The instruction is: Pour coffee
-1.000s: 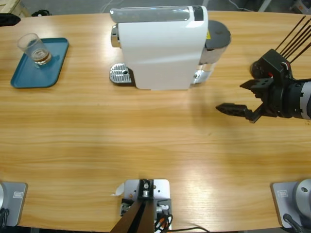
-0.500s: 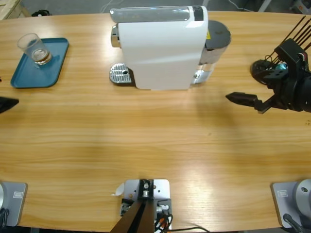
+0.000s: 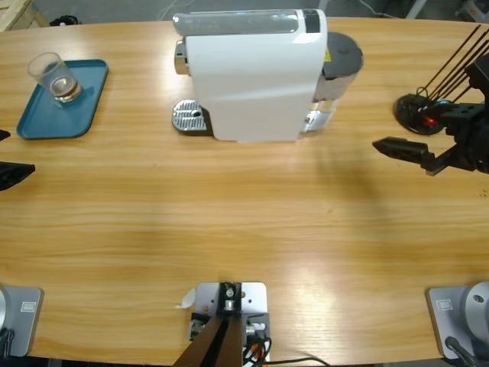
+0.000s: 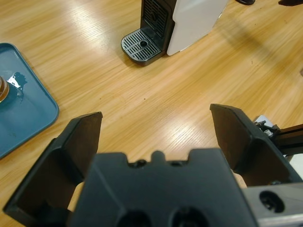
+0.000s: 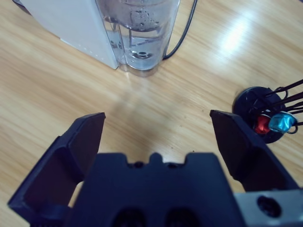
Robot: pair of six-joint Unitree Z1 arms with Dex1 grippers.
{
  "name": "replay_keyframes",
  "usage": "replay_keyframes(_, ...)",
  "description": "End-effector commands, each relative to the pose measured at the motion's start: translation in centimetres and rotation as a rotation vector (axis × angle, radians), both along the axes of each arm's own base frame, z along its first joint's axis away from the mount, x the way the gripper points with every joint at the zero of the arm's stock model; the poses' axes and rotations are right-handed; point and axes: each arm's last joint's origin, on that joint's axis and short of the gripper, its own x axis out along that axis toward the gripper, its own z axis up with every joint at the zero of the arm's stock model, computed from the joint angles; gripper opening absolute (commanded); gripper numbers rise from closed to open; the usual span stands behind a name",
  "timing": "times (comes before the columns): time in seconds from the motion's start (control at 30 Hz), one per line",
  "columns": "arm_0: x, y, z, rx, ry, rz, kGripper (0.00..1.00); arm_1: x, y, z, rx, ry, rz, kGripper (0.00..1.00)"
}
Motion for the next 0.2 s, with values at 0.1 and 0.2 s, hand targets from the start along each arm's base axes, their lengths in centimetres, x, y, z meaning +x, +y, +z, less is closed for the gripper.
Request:
replay_keyframes(0.1,-1.1,-0.1,-4.1,-0.055,0.074,-0.058,0.987,-1.0,-1.0,1.9,-0.078,0.081,-0.006,1.0)
replay_keyframes(0.2,-2.3,0.5,-3.3,-0.067,-0.019,-0.033,0.993,-1.6,-1.4,2.5,-0.049,0.048,-0.009,1.0)
